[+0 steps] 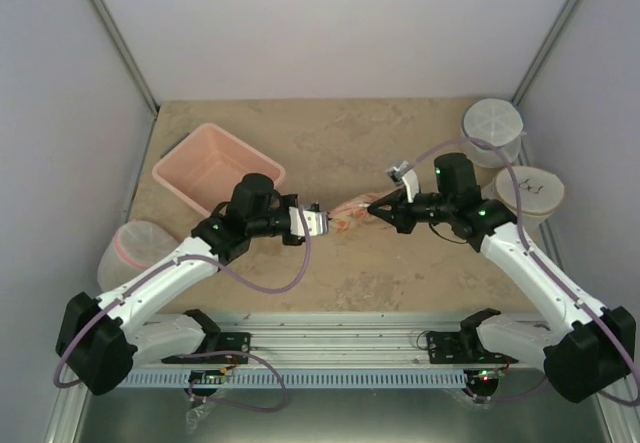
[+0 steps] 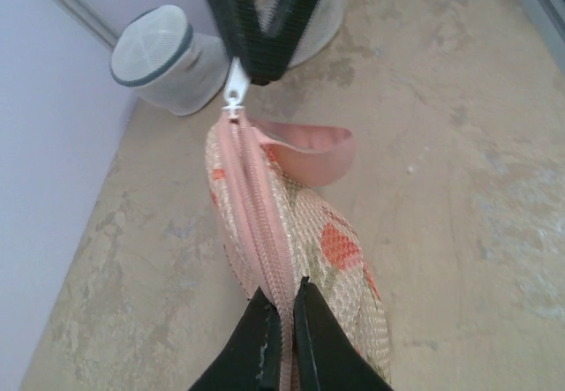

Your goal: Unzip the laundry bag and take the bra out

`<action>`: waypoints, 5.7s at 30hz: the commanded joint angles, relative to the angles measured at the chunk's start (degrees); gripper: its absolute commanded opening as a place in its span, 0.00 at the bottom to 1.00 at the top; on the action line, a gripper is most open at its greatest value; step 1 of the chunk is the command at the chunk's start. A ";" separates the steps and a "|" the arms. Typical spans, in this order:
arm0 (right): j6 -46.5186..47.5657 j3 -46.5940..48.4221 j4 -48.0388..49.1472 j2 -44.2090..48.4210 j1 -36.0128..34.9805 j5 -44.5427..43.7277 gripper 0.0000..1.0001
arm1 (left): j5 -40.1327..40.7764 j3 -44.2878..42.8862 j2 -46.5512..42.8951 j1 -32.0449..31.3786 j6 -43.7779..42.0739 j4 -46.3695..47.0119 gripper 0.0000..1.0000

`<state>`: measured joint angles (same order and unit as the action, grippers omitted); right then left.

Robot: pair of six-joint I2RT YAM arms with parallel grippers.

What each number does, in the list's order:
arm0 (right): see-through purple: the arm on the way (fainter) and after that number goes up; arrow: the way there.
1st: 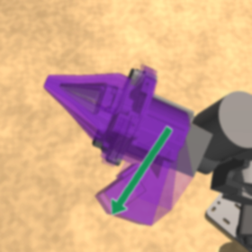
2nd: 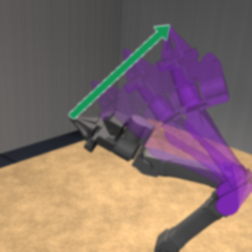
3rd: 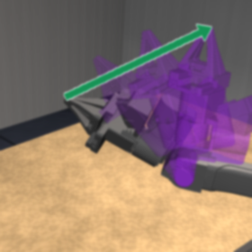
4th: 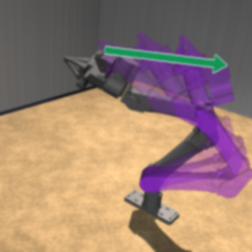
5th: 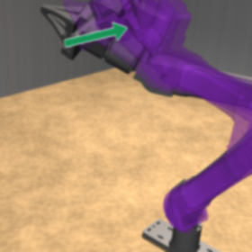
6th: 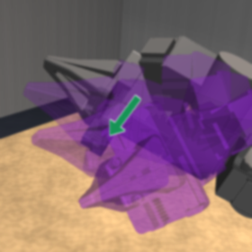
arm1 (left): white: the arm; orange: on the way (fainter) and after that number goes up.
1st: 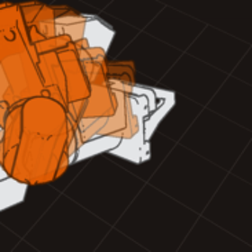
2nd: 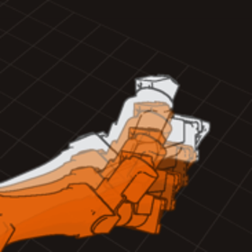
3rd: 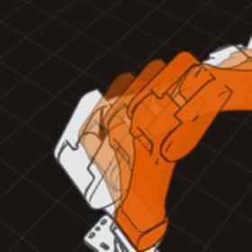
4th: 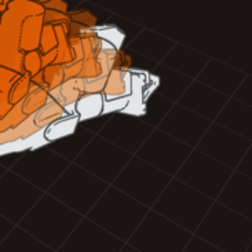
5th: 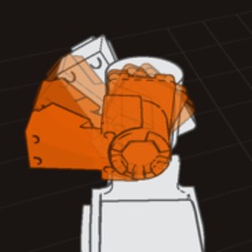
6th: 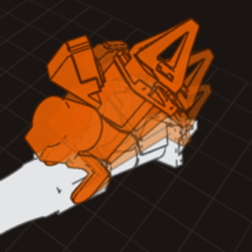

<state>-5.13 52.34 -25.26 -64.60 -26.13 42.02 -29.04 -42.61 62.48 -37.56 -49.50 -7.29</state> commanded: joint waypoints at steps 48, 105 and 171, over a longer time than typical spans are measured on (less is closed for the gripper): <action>-10.59 -5.92 12.27 -1.53 -3.93 -8.00 0.00 | -7.06 11.76 -11.50 2.66 23.84 4.29 0.99; -7.03 -7.61 4.62 2.25 6.96 -5.02 0.01 | 11.98 15.54 -5.50 -4.71 15.83 17.03 0.00; -13.49 -0.82 15.09 2.37 -12.49 -13.20 0.01 | 10.52 9.59 -3.80 -7.70 47.44 23.69 0.00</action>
<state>-21.30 49.36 -8.21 -64.29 -39.20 32.29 -17.47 -33.06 59.94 -45.12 2.37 15.59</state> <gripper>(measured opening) 0.009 0.019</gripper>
